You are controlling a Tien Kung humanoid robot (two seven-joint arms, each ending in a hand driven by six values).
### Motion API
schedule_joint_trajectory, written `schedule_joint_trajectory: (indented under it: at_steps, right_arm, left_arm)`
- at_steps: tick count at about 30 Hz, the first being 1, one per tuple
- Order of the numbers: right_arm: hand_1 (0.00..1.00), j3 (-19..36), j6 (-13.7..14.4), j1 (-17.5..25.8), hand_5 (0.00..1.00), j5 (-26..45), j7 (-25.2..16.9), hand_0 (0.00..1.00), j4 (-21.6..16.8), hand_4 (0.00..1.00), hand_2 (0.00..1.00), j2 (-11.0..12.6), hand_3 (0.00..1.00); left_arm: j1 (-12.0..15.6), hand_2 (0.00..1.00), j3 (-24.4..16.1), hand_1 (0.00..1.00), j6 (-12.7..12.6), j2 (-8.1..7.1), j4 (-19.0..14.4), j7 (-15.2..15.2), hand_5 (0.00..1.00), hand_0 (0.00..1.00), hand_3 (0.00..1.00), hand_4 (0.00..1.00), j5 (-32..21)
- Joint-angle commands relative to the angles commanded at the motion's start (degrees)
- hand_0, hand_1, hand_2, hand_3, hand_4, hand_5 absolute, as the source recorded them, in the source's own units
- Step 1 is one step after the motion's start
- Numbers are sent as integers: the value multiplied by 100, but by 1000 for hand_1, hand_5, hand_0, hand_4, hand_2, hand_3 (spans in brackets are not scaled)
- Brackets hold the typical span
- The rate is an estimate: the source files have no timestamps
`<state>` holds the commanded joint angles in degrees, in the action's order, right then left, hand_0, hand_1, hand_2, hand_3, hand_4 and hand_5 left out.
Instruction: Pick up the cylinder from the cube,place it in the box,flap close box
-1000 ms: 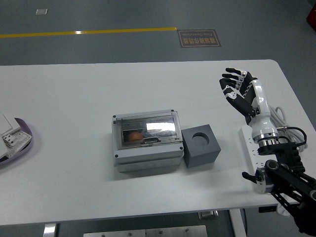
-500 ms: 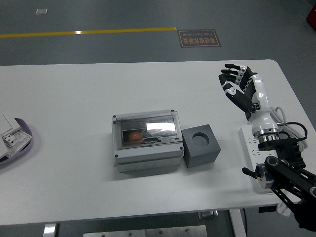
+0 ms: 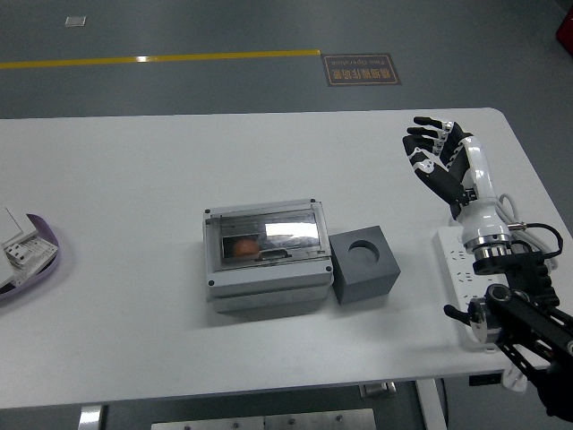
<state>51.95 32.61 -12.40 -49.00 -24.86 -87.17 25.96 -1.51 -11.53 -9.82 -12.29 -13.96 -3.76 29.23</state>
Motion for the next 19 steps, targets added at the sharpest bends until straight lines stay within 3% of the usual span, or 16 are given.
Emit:
schedule_joint_trajectory:
  at_steps: [6,19]
  right_arm:
    - [617,151,-15,56,240,16,-2,687,-2,695,607,67,631]
    - [614,249,-26,128,229,88,-24,688,26,680,606,-27,632]
  left_arm:
    - [31,556,-7,552,-3,24,-2,-13,163,512,598,719,6]
    - [34,556,-73,552,9,-55,8,-29,163,511,598,719,23]
